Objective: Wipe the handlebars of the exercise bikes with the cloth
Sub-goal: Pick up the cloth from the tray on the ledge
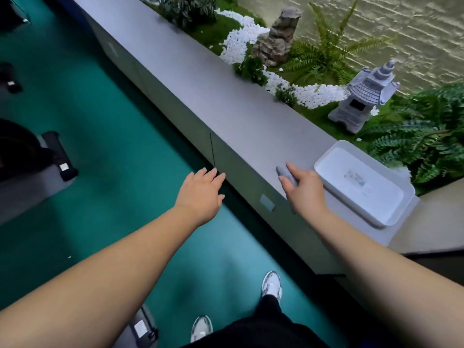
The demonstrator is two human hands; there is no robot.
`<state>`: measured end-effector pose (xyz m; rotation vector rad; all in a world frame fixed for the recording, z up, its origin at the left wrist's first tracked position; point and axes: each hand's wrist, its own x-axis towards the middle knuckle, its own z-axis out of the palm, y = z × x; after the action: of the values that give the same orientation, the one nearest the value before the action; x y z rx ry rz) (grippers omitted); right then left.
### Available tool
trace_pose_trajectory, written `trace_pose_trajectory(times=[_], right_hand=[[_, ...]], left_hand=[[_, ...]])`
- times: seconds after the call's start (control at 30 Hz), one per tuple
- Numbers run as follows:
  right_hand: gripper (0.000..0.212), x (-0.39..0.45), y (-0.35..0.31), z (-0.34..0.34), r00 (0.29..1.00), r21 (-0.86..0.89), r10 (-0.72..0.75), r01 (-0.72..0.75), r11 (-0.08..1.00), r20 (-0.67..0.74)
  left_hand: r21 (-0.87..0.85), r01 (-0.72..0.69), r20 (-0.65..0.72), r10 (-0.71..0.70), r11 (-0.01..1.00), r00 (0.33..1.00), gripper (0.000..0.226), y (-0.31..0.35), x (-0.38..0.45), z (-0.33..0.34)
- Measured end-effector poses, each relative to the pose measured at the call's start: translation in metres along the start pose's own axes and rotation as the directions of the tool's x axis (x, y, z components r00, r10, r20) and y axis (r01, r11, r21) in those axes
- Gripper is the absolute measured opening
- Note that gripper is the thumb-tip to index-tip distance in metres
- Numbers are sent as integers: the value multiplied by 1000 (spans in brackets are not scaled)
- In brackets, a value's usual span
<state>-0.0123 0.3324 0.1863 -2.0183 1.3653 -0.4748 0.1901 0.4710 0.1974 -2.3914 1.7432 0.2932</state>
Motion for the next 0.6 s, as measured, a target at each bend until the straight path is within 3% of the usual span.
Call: trace_pose_trajectory(times=[0.27,0.6], right_hand=[[44,-114,-46,43,1000,75,20,-19,997,-19],[46,-206,-81,43,998,85,-67,66,994,14]], left_hand=[[48,-31,-6,31,998,1000,61,-50,-98,16],[-5,62,-55,-62,998,997,60,-68,-216,25]])
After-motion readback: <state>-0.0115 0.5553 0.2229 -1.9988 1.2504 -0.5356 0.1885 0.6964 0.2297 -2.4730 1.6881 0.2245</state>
